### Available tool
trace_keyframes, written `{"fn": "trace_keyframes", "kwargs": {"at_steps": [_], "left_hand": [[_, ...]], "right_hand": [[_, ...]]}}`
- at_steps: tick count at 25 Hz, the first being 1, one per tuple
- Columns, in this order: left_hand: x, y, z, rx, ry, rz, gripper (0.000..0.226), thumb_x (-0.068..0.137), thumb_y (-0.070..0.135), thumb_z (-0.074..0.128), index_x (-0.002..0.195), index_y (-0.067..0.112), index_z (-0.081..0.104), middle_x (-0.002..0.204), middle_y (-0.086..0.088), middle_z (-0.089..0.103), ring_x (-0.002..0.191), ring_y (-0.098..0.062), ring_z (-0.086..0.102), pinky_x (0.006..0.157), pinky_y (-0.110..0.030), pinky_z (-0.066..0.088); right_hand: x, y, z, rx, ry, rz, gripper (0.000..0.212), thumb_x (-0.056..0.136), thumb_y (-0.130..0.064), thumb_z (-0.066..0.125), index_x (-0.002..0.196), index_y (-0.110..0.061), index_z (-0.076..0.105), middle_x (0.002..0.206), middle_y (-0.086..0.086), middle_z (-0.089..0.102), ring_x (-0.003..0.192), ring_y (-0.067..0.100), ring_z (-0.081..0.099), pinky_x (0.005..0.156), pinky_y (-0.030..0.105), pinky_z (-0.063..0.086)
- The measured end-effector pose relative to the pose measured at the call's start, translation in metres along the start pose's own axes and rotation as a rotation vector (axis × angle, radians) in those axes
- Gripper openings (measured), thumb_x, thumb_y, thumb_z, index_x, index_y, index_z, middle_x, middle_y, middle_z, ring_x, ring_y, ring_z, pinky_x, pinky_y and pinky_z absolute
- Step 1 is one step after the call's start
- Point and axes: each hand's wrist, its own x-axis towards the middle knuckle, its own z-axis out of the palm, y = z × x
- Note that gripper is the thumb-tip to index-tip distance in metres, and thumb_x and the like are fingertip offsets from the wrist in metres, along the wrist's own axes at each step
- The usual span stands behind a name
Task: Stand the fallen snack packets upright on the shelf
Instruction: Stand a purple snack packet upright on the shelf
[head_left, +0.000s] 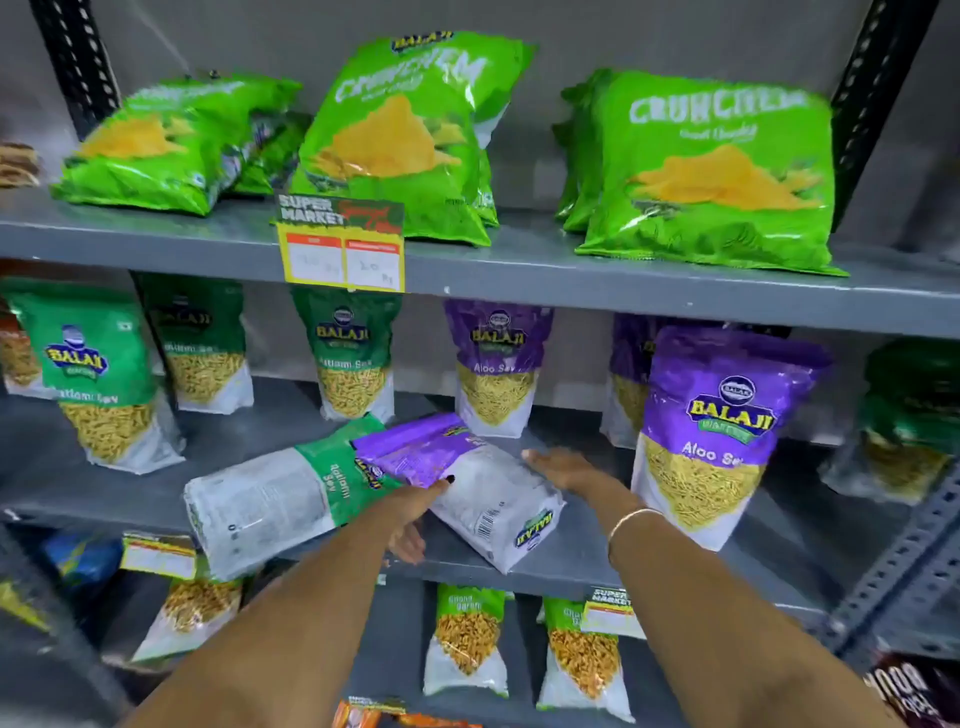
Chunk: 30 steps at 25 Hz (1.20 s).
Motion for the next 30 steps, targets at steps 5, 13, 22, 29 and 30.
{"fn": "trace_keyframes", "kwargs": {"at_steps": [5, 13, 22, 29, 30], "left_hand": [[0.019, -0.003, 0.01, -0.415, -0.137, 0.014, 0.054, 0.09, 0.042, 0.049, 0.13, 0.007, 0.041, 0.086, -0.019, 0.054, 0.083, -0.034, 0.058, 0.094, -0.046, 0.045], [0.008, 0.005, -0.009, -0.434, -0.237, 0.135, 0.017, 0.086, 0.013, 0.061, 0.103, 0.012, 0.058, 0.096, -0.008, 0.061, 0.085, -0.025, 0.059, 0.093, -0.053, 0.045], [-0.013, 0.039, -0.035, -0.186, 0.144, 0.575, 0.086, 0.055, 0.013, 0.085, 0.129, 0.012, 0.042, 0.121, -0.003, 0.058, 0.112, -0.022, 0.054, 0.094, -0.039, 0.046], [0.027, 0.06, -0.02, 0.038, 0.356, 0.651, 0.083, 0.058, 0.002, 0.083, 0.13, 0.003, 0.043, 0.125, -0.019, 0.061, 0.118, -0.03, 0.055, 0.09, -0.03, 0.045], [0.031, 0.059, -0.017, 0.029, 0.364, 0.643, 0.079, 0.059, 0.0, 0.082, 0.128, 0.0, 0.045, 0.122, -0.022, 0.062, 0.116, -0.032, 0.057, 0.084, -0.028, 0.045]], "right_hand": [[0.039, 0.022, 0.015, 0.181, -0.154, 0.1, 0.046, 0.091, -0.042, 0.047, 0.108, -0.001, 0.062, 0.109, 0.016, 0.063, 0.085, 0.024, 0.062, 0.093, 0.035, 0.046], [0.033, 0.011, -0.003, 0.218, -0.436, 0.177, 0.028, 0.067, -0.025, 0.08, 0.084, -0.009, 0.065, 0.074, 0.002, 0.072, 0.067, 0.016, 0.066, 0.066, 0.029, 0.053], [0.021, -0.01, 0.008, 0.312, -0.132, -0.035, 0.071, 0.052, -0.009, 0.084, 0.116, -0.003, 0.056, 0.122, 0.017, 0.065, 0.109, 0.029, 0.062, 0.088, 0.044, 0.053], [0.031, 0.006, 0.05, 0.359, 0.343, -0.086, 0.073, 0.056, 0.003, 0.081, 0.119, -0.002, 0.045, 0.111, 0.007, 0.055, 0.102, 0.019, 0.052, 0.081, 0.024, 0.039], [0.034, 0.009, 0.056, 0.383, 0.378, -0.088, 0.071, 0.056, 0.006, 0.08, 0.117, -0.002, 0.046, 0.11, 0.007, 0.055, 0.101, 0.019, 0.052, 0.081, 0.024, 0.04]]}}
